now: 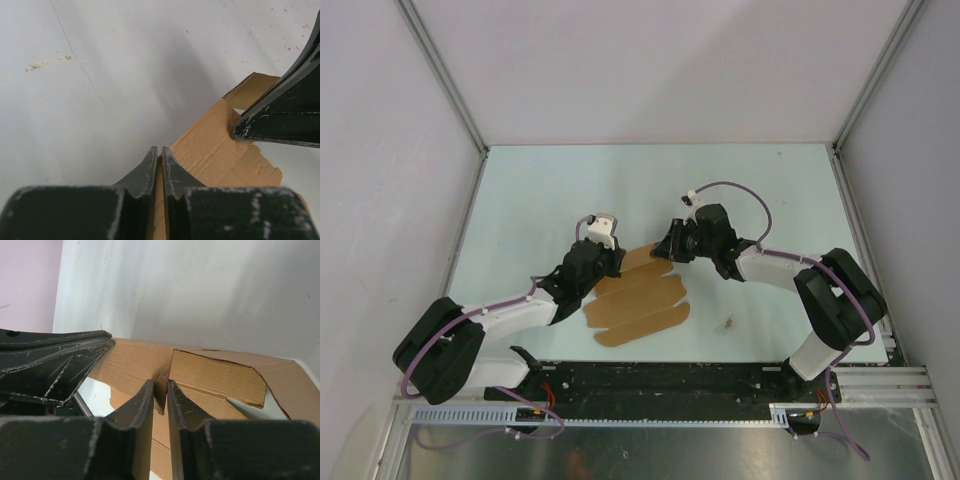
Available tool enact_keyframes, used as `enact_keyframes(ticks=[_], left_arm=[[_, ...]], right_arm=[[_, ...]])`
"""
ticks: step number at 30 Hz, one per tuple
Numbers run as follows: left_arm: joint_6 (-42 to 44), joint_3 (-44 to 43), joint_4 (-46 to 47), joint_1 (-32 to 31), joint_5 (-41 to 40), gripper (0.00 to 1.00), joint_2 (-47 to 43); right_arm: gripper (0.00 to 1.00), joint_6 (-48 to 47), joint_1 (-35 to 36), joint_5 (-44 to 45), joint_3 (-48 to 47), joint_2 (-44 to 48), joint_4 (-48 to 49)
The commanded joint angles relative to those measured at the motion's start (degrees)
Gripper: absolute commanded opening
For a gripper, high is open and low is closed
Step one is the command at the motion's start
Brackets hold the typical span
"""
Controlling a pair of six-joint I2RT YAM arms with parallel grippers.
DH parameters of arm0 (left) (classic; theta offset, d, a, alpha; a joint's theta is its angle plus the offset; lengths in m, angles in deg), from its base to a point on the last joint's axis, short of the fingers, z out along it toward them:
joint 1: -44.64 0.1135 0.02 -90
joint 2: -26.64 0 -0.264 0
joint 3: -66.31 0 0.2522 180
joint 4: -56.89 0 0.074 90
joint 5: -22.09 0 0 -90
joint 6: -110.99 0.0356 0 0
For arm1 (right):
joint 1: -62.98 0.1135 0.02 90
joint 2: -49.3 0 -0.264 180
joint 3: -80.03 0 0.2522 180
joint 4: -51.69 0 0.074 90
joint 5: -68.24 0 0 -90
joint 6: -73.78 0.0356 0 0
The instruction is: Fold the paper box
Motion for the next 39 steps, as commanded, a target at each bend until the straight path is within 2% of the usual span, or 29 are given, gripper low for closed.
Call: enact_keyframes(ticks=[1,5,9,10,11,14,17,27,34,39], left_arm=[[-0.38,0.66,-0.01,0.16,1.08,0.10,-0.11],[-0.38,0.66,-0.01,0.16,1.08,0.10,-0.02],[-0.38,0.84,-0.01,0.16,1.08,0.10,-0.28],[-0.38,0.84,-0.01,0.16,0.90,0.10,-0.37],[-0.29,0.92,-0.01,0.16,0.90,0.10,-0.37],[-0.29,1.01,-0.01,0.16,0.72,0.10,-1.07],[-0.11,1.28,-0.09,0.16,0.38,0.10,-2.39],[-0.38,2.68,-2.64,0.16,0.64,0.12,-8.72],[-0.73,3.12,-2.99,0.16,2.22,0.11,-7.76],[-1.52,3.65,-2.99,-0.02,3.01,0.09,-6.70]], right_arm=[[0.17,0.89,0.16,-1.66,-0.03,-1.03,3.35],[0.11,0.89,0.15,-1.57,-0.03,-1.38,3.35],[0.12,0.72,0.15,-1.31,-0.03,-1.30,3.17],[0.15,0.63,0.15,-1.31,-0.03,-1.30,3.26],[0.28,0.19,0.15,-1.22,-0.03,-1.12,3.09],[0.44,-1.64,-0.11,1.22,-0.03,0.63,0.98],[0.48,-3.50,-0.90,3.26,0.06,2.92,-2.01],[0.44,-5.35,-5.21,5.63,3.57,6.26,-4.65],[0.29,-5.96,-5.30,6.86,3.93,3.45,-4.56],[0.23,-6.31,-4.33,8.53,3.84,0.73,-2.90]])
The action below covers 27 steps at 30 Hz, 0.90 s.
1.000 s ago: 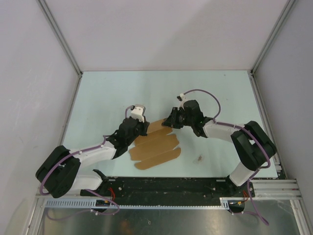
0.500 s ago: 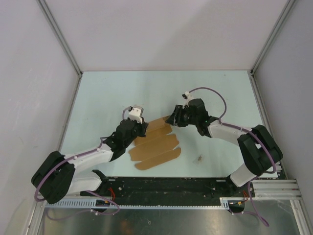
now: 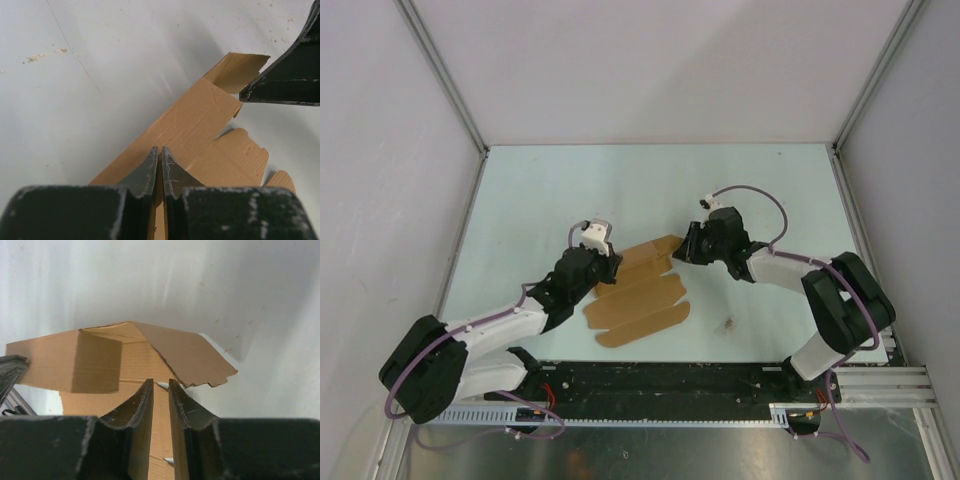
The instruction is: Fold the paper box
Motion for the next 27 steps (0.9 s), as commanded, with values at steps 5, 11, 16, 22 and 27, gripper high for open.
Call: enact_keyframes(ticks=[5,11,16,22,27], left_arm=[[-1.48,0.90,0.41,-0.37,1.57,0.08,1.78],[-1.39,0.90,0.42,-0.72,1.31,0.07,2.31],[-1.39,0.81,0.42,-0.81,1.22,0.07,2.40],[-1.39,0.63,0.42,-0.90,1.30,0.06,2.93],[-1.21,0.63,0.42,-0.90,1.22,0.06,2.84]], right_arm=[[0.18,-2.25,2.43,6.47,0.13,-4.09,2.77],[0.18,-4.54,4.72,12.45,0.04,-5.32,3.30],[0.18,-7.17,6.30,18.95,0.04,-5.76,2.86],[0.18,-9.11,7.62,21.50,0.04,-7.61,3.91],[0.18,-9.90,8.23,22.56,-0.31,-8.93,4.79]])
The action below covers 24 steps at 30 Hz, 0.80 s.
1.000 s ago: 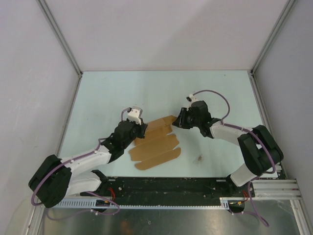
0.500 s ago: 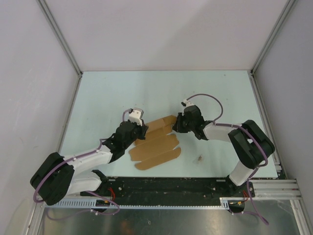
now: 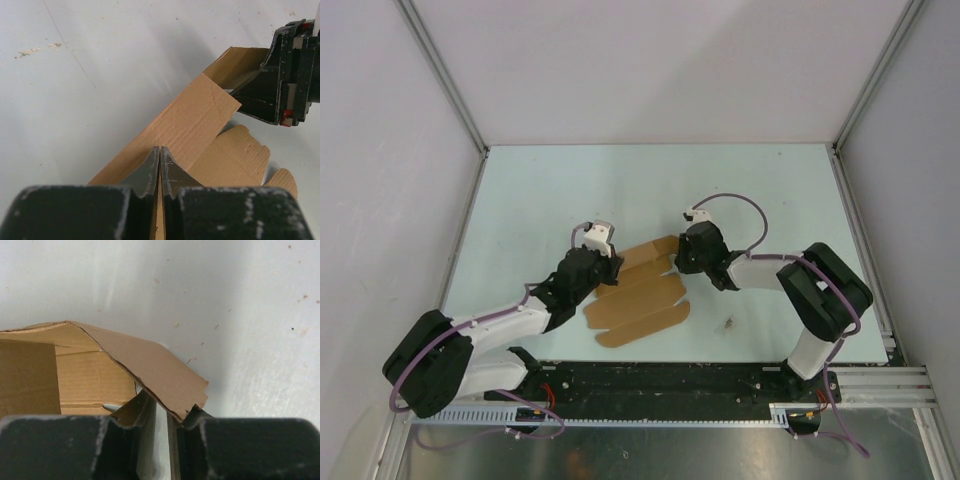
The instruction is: Fold the paper box
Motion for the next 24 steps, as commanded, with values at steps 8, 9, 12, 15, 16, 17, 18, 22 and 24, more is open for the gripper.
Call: enact_keyframes(ticks=[8,9,12,15,16,17,18,22,24], left_arm=[[-0.64,0.17,-0.81,-0.31,0.80,0.06,0.94],[-0.73,0.17,-0.81,-0.40,0.80,0.05,0.94],[-0.82,0.17,-0.81,-0.40,0.80,0.06,0.94],[-0.82,0.17,-0.81,-0.40,0.80,0.05,0.94],[-0.82,0.17,-0.81,-0.40,0.80,0.05,1.03],[-0.82,0.17,-0.81,-0.40,0.80,0.05,1.03],[-0.82,0.17,-0.90,-0.40,0.89,0.05,1.03],[-0.82,0.35,-0.90,-0.48,0.80,0.05,0.85],[-0.91,0.35,-0.90,-0.49,0.89,0.04,1.03]], right_arm=[[0.18,-2.27,1.22,-1.58,-0.67,-2.86,4.23],[0.18,-2.19,1.40,-2.11,-0.67,-2.77,4.58],[0.18,-1.40,1.75,-3.79,-0.67,-2.60,5.64],[0.17,-0.87,2.28,-5.98,-0.75,-2.33,7.13],[0.18,-0.61,2.63,-6.42,-0.67,-2.33,8.00],[0.18,-0.34,2.80,-6.95,-0.67,-2.33,8.36],[0.18,-0.17,2.89,-7.13,-0.67,-2.25,8.63],[0.18,0.89,3.24,-8.62,-0.67,-2.07,10.03],[0.18,1.15,3.24,-9.68,-0.75,-2.16,10.47]])
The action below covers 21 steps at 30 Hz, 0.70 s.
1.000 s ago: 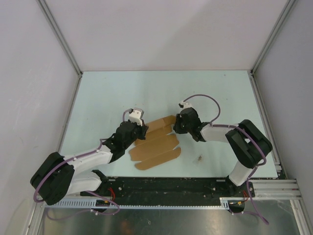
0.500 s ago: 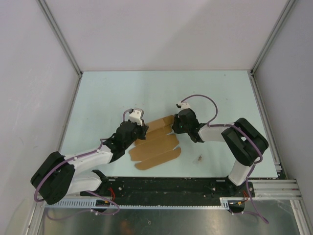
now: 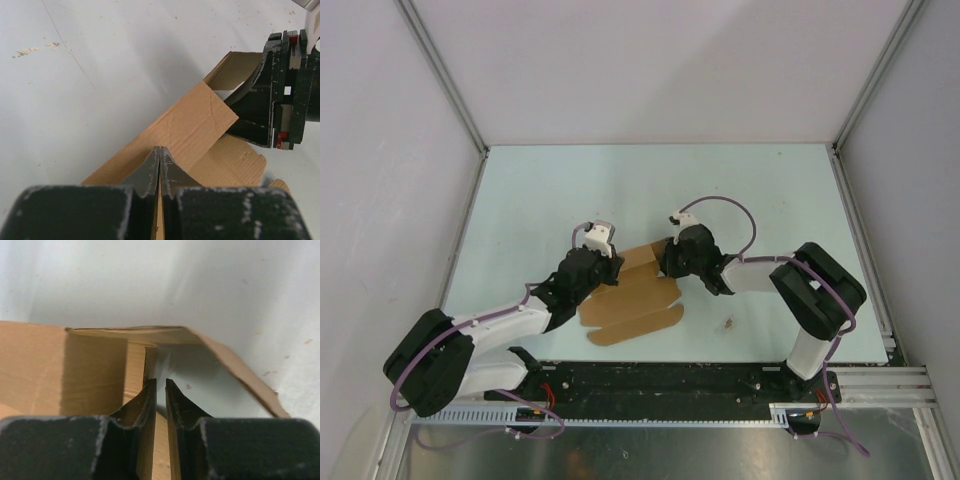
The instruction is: Fold the paper box
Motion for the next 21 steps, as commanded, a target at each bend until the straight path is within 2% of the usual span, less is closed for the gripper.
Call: enact_keyframes(ticks=[1,21], left_arm=[[-0.91,0.35,-1.27,-0.35,0.95,0.04,0.70],[-1.43,1.23,-1.27,-0.53,0.43,0.04,0.53]], right_arm=[[0.18,1.46,0.47,-3.69,-0.73,-0.30,4.46],[0.17,5.85,0.82,-9.32,-0.73,-6.27,10.88]])
